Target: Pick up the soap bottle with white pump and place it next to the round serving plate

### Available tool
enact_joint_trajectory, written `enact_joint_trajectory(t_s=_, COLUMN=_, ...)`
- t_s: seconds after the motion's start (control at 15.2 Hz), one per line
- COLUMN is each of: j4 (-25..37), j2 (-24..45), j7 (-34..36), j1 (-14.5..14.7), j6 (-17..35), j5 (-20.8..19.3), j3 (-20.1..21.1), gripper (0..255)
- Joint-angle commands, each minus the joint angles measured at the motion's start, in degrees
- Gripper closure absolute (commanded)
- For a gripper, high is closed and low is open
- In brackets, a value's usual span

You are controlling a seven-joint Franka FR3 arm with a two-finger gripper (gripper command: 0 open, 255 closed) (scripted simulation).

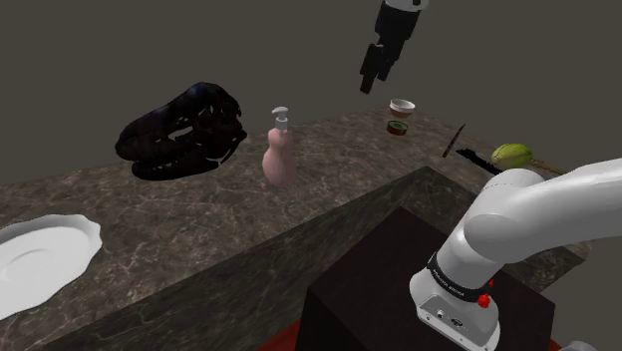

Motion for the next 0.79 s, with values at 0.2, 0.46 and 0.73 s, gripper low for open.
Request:
enact_joint_trajectory(t_s=0.2, j4=-4.7, j2=1.1, j7=3.3, j1=-0.3, j6=7.5, j5=1.0, j3=0.9, gripper=0)
enact_joint_trajectory(t_s=0.46, j4=-9.6, j2=4.3, j7=7.7, j1=-0.7, j6=17.9, j5=2.0, j3=2.3, gripper=0)
enact_joint_trajectory(t_s=0.73, j4=-12.9, j2=9.4, j7=12.2, j1=-1.3, j6=28.5, j5=2.6, j3=4.0, gripper=0)
